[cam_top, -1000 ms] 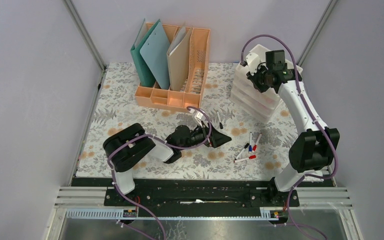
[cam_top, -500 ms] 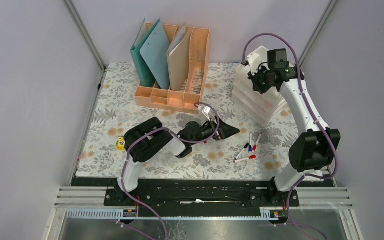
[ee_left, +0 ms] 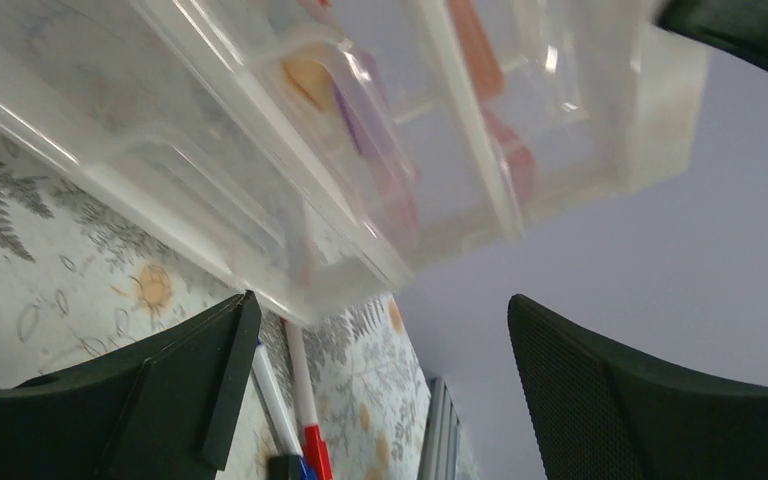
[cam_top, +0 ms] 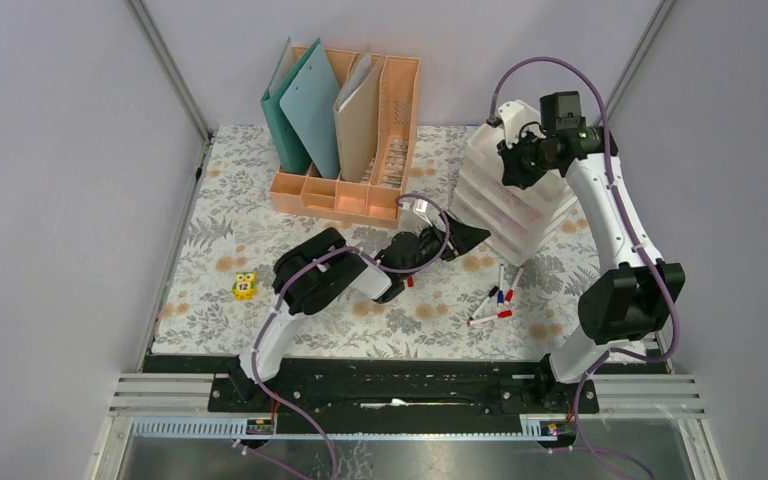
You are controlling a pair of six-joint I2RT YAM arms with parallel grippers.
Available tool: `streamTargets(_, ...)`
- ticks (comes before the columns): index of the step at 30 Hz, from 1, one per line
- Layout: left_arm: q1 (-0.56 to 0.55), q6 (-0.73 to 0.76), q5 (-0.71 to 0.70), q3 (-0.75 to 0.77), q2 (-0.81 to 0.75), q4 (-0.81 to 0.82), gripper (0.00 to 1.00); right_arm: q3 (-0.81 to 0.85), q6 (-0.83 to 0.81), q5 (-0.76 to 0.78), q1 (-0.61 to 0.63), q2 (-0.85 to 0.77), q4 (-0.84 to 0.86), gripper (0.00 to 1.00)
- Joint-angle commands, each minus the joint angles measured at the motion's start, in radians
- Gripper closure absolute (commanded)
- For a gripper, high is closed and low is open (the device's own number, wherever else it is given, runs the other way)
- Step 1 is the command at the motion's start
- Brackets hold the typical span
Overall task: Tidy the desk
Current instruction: Pick up the storage box from the center of the board, then open the drawer in the storage box.
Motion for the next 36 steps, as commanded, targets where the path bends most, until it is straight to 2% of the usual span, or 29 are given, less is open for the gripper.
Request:
streamTargets(1,0.007,-0.029,-0.088,0.089,0.053,-0.019,0.01,0.112,-0.011,-0.042,-0.008,-0.074,0.088,1.0)
streamTargets(6,0.006,-0.056,-0.168,0.135,0.086,-0.059,0.01,0.135,-0.001,-0.068,-0.009,-0.072,0.07,1.0)
streamTargets(14,0.002,-0.109,-0.184,0.212,0.165,0.026,0.04,0.145,0.012,-0.107,-0.013,-0.071,0.046,1.0)
streamTargets(24,0.002,-0.159,-0.198,0.25,0.21,0.158,0.23,0.148,0.014,-0.126,-0.015,-0.077,0.023,1.0)
streamTargets(28,0.001,-0.165,-0.2,0.226,0.203,0.21,0.22,0.148,0.01,-0.121,-0.017,-0.077,0.019,1.0)
streamTargets(33,0.001,-0.187,-0.211,0.227,0.196,0.118,0.13,0.159,0.021,-0.147,-0.018,-0.076,0.013,1.0)
streamTargets(36,-0.001,-0.203,-0.216,0.236,0.211,0.121,0.11,0.175,0.031,-0.162,-0.018,-0.072,0.003,1.0)
